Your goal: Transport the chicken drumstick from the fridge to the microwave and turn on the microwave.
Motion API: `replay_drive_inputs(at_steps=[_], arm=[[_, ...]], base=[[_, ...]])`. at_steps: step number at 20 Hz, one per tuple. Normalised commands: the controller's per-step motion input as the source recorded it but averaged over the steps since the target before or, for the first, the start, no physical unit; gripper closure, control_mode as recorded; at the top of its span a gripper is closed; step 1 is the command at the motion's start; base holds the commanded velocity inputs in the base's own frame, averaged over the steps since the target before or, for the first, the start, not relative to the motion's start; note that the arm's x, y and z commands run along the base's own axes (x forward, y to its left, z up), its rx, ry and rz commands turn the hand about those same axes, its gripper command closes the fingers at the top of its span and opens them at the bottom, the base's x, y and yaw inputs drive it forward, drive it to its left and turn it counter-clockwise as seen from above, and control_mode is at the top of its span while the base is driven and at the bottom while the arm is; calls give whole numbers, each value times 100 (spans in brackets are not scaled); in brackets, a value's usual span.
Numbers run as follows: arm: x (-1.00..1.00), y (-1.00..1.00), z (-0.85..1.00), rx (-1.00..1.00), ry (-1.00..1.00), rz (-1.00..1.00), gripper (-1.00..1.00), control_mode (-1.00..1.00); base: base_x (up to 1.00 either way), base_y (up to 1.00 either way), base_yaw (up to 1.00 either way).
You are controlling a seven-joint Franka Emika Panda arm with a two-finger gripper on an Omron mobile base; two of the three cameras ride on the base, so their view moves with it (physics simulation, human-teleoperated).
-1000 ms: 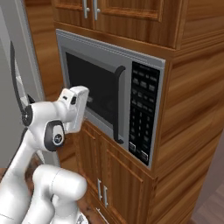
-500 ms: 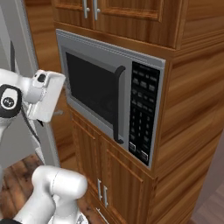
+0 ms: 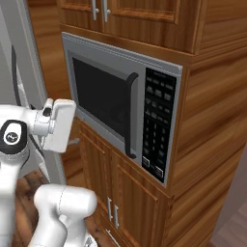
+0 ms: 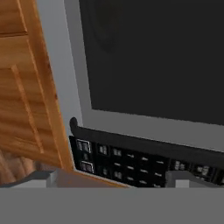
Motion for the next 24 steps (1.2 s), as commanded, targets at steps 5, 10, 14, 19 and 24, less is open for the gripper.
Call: replay_drive_inputs(at_steps=[5,10,14,19,24], arm=[[-21,-41,-33,0,-7,-26,-100,-100],[-3,-26,-12,0,0,-34,-100,-100],[0,-20,-4,0,-3,-18,-100,-100],[-11,-22,0,0,-10,-14,100,-100],[-19,-41,0,1,-18,-3,100,-100]], base=[[0,0,0],[0,0,0],[0,0,0],[0,0,0],[0,0,0]])
